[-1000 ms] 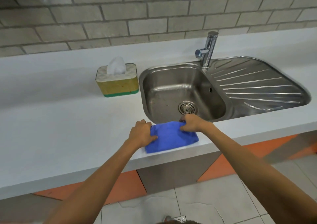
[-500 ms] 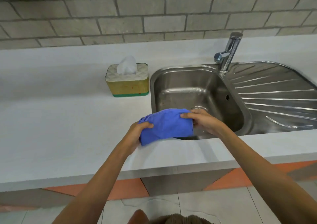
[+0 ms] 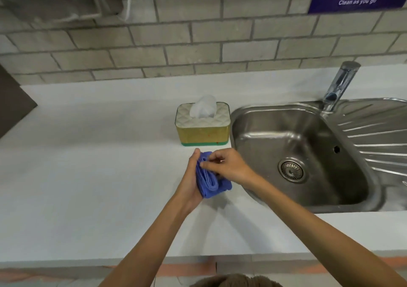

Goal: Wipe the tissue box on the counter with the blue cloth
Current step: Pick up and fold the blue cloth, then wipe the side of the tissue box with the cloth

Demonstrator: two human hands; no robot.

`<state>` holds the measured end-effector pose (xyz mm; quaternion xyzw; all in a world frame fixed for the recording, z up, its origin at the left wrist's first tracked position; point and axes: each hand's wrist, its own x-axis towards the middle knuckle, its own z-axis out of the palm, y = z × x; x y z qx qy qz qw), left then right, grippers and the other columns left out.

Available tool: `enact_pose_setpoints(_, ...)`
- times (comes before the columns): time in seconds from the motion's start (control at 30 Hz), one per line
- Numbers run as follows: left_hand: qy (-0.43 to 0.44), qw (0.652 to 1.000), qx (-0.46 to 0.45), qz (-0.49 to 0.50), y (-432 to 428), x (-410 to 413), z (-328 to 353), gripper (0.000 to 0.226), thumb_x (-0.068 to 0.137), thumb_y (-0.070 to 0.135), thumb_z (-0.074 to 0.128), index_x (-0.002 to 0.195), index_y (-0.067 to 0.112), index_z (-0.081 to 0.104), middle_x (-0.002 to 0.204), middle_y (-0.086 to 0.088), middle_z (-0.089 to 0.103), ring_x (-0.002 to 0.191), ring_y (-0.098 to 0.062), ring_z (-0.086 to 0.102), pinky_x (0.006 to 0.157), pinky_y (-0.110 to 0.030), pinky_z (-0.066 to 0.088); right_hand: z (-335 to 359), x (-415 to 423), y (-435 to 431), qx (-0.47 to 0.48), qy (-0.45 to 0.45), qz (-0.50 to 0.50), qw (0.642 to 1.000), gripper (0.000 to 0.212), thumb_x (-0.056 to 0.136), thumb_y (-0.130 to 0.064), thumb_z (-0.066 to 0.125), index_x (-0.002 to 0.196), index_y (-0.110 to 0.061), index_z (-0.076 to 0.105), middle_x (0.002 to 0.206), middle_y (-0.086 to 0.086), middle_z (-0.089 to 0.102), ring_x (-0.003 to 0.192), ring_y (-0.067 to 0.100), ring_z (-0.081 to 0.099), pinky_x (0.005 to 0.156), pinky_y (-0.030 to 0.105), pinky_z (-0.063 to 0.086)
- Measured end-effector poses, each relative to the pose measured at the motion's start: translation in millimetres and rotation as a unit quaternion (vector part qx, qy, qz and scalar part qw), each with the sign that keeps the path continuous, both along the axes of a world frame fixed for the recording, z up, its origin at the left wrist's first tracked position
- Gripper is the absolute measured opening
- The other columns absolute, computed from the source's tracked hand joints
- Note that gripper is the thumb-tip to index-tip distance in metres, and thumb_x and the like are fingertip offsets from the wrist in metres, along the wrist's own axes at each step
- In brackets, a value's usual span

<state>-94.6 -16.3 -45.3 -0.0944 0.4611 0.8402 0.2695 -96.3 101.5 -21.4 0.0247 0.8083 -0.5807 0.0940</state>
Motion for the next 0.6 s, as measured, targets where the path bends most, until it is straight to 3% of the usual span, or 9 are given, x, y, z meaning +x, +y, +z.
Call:
enact_pose_setpoints(0.1, 0.012, 1.000, -0.023, 0.012, -11.1, -12.6, -6.9, 0.037, 0.097, 0.030, 0.041, 0.116, 0.003, 0.056, 0.115, -0.017, 0.061, 0.105, -0.023, 0.060, 0.094, -0.030, 0.048, 9.6, -9.9, -4.5, -0.015, -0.019, 0.072, 0.997, 0.012, 0.086, -0.013, 0.065, 0.092, -0.005, 0.070, 0.080, 0.008, 0.068, 0.067, 0.013, 0.066, 0.073, 0.027, 0.057)
enact_pose_setpoints(0.17, 0.008, 0.998, -0.056, 0.010, -23.6, -22.5, -14.0, 0.027, 0.095, 0.023, 0.046, 0.111, 0.005, 0.060, 0.110, -0.014, 0.064, 0.096, -0.019, 0.063, 0.081, -0.026, 0.054, 13.5, -19.8, 8.2, -0.034, -0.045, 0.098, 0.994, 0.008, 0.089, -0.012, 0.061, 0.087, -0.013, 0.068, 0.079, 0.005, 0.068, 0.062, 0.007, 0.068, 0.074, 0.021, 0.056)
enact_pose_setpoints(0.27, -0.012, 0.994, -0.099, 0.042, -47.1, -37.1, -18.6, 0.013, 0.094, 0.018, 0.047, 0.091, 0.016, 0.060, 0.088, -0.004, 0.063, 0.079, -0.014, 0.062, 0.053, -0.020, 0.054, 12.4, -38.7, 44.5, -0.006, -0.025, 0.018, 1.000, 0.007, 0.087, -0.011, 0.064, 0.087, -0.017, 0.065, 0.085, 0.011, 0.068, 0.067, 0.014, 0.066, 0.080, 0.028, 0.053)
enact_pose_setpoints(0.33, -0.005, 0.986, -0.143, 0.084, -62.1, -50.1, -19.4, 0.013, 0.095, 0.019, 0.046, 0.095, 0.015, 0.058, 0.084, -0.002, 0.060, 0.076, -0.013, 0.060, 0.056, -0.022, 0.050, 4.2, -52.0, 70.5, 0.057, -0.010, -0.054, 0.997, 0.029, 0.080, -0.015, 0.073, 0.106, -0.014, 0.062, 0.101, 0.019, 0.067, 0.083, 0.020, 0.065, 0.079, 0.027, 0.050)
enact_pose_setpoints(0.43, 0.038, 0.966, -0.204, 0.153, -80.1, -76.8, -18.0, 0.023, 0.096, 0.020, 0.046, 0.117, 0.013, 0.052, 0.088, -0.005, 0.058, 0.076, -0.016, 0.058, 0.058, -0.022, 0.046, -7.0, -74.1, 95.6, 0.089, -0.024, -0.085, 0.992, 0.075, 0.073, -0.019, 0.079, 0.137, -0.014, 0.041, 0.122, 0.014, 0.058, 0.112, 0.023, 0.059, 0.094, 0.034, 0.049)
enact_pose_setpoints(0.53, 0.071, 0.946, -0.247, 0.199, -86.9, -107.1, -10.4, 0.035, 0.095, 0.018, 0.049, 0.128, 0.007, 0.051, 0.108, -0.012, 0.058, 0.097, -0.025, 0.057, 0.074, -0.030, 0.046, -12.4, -100.2, 100.0, 0.085, -0.033, -0.044, 0.995, 0.095, 0.069, -0.015, 0.082, 0.145, -0.012, 0.025, 0.138, 0.010, 0.046, 0.123, 0.017, 0.047, 0.100, 0.033, 0.044)
enact_pose_setpoints(0.6, 0.083, 0.936, -0.266, 0.215, -85.2, -127.6, -7.7, 0.037, 0.095, 0.017, 0.049, 0.129, 0.005, 0.050, 0.110, -0.011, 0.057, 0.101, -0.024, 0.055, 0.078, -0.033, 0.045, -17.9, -117.1, 96.7, 0.083, -0.048, -0.017, 0.995, 0.104, 0.068, -0.014, 0.083, 0.148, -0.011, 0.017, 0.149, 0.010, 0.035, 0.134, 0.020, 0.038, 0.110, 0.037, 0.037)
